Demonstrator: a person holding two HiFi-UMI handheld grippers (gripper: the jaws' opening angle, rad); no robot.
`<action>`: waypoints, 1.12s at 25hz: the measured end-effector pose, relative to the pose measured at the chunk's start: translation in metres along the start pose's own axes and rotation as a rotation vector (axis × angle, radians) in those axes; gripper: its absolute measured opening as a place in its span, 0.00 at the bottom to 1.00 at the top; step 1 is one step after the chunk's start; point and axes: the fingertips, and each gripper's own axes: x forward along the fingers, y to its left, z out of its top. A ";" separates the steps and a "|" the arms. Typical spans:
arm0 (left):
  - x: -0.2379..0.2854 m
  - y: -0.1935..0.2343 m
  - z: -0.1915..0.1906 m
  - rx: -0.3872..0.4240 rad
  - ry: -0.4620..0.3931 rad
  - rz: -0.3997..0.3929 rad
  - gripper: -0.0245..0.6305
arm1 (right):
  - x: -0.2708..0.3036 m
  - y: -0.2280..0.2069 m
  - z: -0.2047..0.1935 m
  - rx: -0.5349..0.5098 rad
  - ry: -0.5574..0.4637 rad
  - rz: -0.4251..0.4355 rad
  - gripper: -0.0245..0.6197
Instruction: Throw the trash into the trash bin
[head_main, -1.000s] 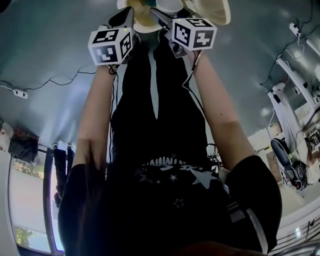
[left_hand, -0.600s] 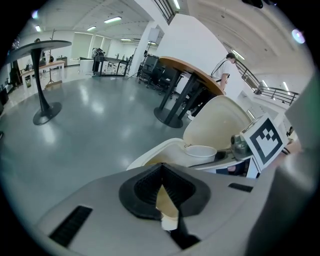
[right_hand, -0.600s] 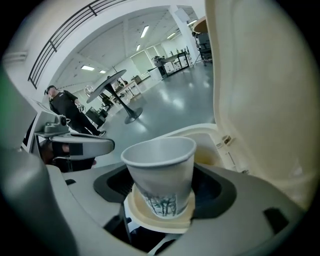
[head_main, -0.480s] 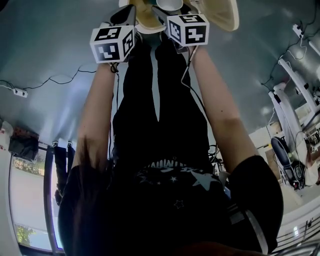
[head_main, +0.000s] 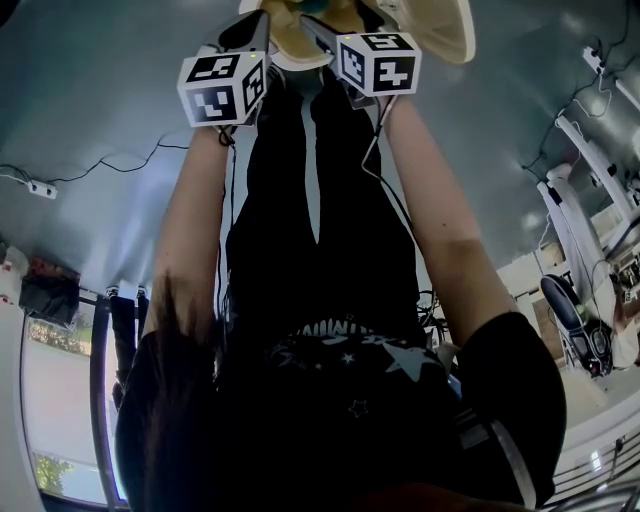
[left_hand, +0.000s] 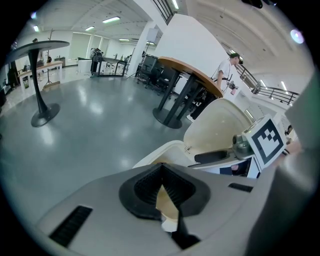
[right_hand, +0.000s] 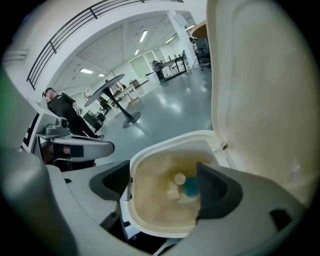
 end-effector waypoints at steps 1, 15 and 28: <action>0.000 -0.001 0.000 0.001 -0.001 -0.002 0.05 | -0.001 0.001 0.002 -0.004 -0.007 -0.002 0.67; -0.037 -0.013 0.028 0.016 -0.046 -0.058 0.05 | -0.037 0.049 0.039 0.001 -0.082 0.047 0.66; -0.130 -0.062 0.111 0.079 -0.168 -0.116 0.05 | -0.140 0.113 0.107 0.011 -0.216 0.058 0.43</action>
